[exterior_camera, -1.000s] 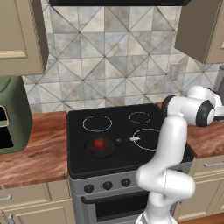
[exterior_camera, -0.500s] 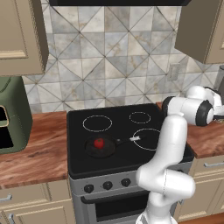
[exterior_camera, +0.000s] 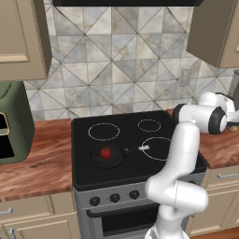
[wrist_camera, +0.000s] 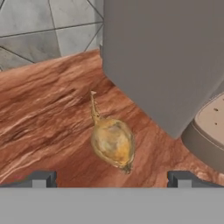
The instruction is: Place the pan on the front left burner on the stove. Then place the tomato and the onion in the pan and turn on the front left burner.
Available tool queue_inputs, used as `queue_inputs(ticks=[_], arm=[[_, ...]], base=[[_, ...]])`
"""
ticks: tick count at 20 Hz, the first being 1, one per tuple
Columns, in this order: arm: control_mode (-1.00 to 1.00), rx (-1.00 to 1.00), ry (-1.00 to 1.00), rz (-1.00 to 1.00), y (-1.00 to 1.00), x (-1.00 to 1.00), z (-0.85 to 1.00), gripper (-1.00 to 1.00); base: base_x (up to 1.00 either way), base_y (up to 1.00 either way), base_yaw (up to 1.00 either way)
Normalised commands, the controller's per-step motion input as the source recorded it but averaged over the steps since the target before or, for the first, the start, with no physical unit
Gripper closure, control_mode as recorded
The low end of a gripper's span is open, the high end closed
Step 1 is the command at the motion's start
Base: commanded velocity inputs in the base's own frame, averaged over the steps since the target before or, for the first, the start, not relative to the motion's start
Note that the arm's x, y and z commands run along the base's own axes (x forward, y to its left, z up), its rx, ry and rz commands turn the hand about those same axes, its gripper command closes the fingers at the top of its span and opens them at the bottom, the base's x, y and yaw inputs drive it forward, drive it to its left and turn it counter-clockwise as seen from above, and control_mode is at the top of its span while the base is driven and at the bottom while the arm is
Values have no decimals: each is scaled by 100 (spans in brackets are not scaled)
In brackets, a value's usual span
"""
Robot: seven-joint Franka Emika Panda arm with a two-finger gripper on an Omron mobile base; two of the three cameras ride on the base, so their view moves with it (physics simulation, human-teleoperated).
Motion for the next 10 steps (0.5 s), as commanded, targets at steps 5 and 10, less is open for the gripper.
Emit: queue_inputs(ticks=[5,10], arm=[[-100,0,0,0,-6,38,-2,-100],[-100,0,3,0,-10,33,-10,-100]], base=[[0,0,0],[0,0,0]])
